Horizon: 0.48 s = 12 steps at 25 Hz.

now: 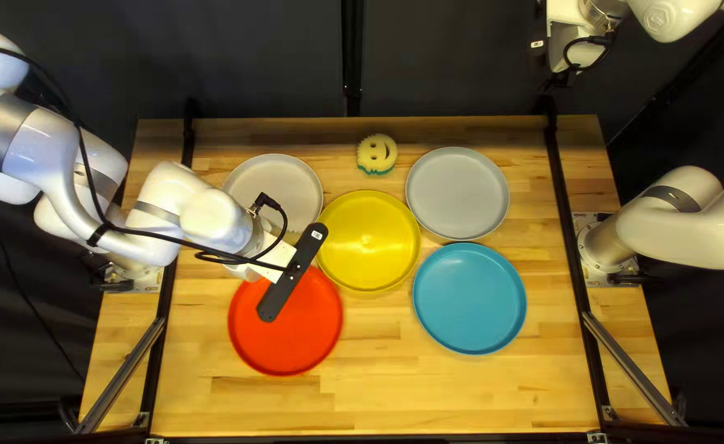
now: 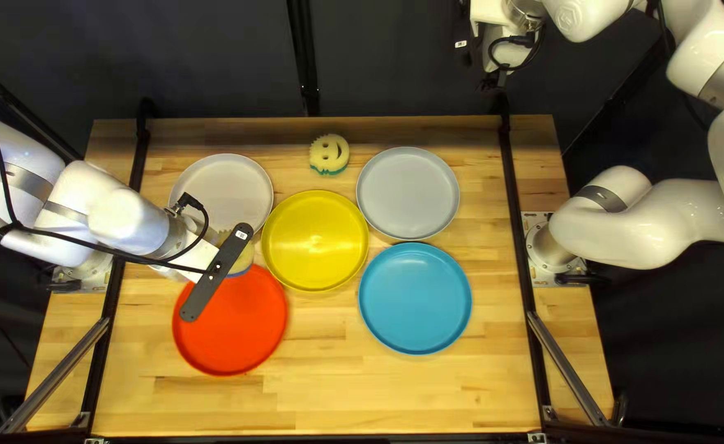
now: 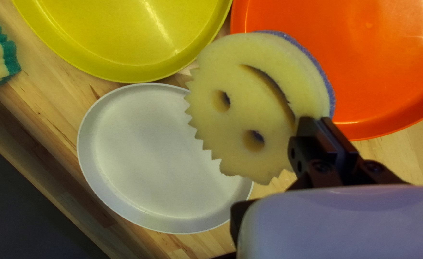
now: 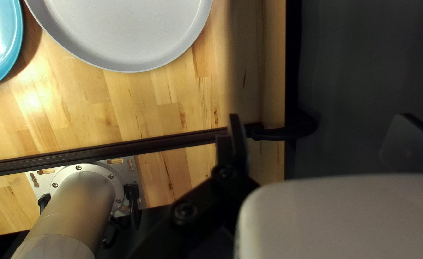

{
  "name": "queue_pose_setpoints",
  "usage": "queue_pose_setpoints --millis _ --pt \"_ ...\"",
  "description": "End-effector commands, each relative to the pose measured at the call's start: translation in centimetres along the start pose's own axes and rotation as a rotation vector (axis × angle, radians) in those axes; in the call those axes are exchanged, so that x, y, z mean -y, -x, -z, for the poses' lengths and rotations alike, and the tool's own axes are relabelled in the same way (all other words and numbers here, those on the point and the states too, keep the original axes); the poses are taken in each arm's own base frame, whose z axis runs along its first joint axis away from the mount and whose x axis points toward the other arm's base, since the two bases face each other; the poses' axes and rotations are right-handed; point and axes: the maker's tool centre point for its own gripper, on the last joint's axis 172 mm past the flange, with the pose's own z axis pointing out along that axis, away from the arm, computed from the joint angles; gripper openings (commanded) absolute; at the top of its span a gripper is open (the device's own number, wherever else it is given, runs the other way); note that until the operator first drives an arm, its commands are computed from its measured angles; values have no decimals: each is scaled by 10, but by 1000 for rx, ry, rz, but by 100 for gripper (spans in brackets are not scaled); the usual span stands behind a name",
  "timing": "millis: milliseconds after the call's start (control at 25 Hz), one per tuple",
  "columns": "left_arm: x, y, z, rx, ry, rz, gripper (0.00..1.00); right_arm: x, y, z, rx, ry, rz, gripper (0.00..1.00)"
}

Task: Pick up sponge and scrub the plate

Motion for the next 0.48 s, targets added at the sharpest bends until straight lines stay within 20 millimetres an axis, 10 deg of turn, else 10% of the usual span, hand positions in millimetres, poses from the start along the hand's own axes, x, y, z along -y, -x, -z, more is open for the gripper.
queue_pose_setpoints --millis 40,480 --pt "-4 0 5 10 -10 -5 0 0 0 0 0 0 0 100" --pt "35 74 -32 56 -14 44 0 0 0 0 0 0 0 100"
